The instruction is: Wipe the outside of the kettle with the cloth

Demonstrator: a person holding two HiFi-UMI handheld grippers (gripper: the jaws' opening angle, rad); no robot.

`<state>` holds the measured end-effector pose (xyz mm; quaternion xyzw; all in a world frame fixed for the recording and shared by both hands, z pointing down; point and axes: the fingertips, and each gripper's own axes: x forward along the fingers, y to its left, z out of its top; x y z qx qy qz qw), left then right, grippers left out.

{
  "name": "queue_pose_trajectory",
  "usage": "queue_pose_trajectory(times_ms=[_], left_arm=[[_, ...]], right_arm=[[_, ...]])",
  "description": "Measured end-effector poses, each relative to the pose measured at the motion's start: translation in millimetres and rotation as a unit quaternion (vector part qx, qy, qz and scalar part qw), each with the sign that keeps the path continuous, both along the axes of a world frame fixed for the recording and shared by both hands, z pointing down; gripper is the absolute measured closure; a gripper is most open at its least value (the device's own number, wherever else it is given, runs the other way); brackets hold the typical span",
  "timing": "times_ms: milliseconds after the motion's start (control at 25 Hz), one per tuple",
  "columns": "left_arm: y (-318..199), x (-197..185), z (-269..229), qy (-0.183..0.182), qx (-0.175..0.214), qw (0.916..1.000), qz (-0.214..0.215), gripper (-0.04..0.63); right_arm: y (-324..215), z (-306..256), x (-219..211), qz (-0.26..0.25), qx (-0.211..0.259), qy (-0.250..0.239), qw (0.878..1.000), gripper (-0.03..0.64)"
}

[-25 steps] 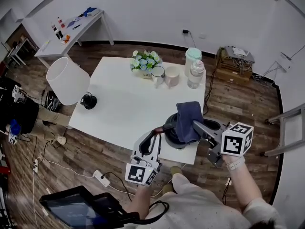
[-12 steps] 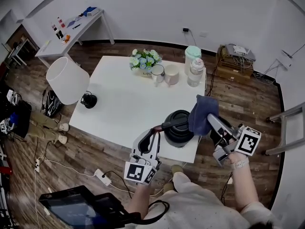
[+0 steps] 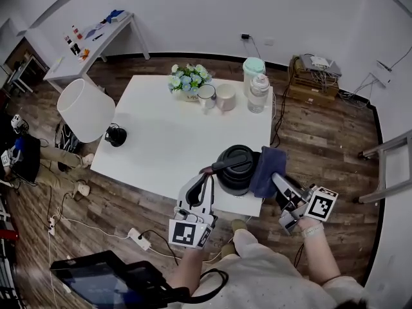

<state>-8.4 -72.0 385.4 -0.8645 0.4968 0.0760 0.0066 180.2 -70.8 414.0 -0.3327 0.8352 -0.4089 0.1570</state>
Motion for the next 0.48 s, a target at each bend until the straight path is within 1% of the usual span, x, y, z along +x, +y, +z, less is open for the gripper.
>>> queue_pose_trajectory(times_ms=[80,360,480], left_arm=[[1,7,2,0.002,-0.002,1.0000,0.007,0.588],[7,24,14,0.004,-0.018,0.9995,0.025,0.588],[8,27,18,0.002,-0.023,0.9993,0.028,0.588]], right_arm=[[1,14,-3,0.006,-0.015,0.005,1.000,0.566],[-4,54,-12,0.013,-0.049,0.046,0.998,0.566],[-3,75,-10,0.010,-0.065,0.081,0.995,0.566]])
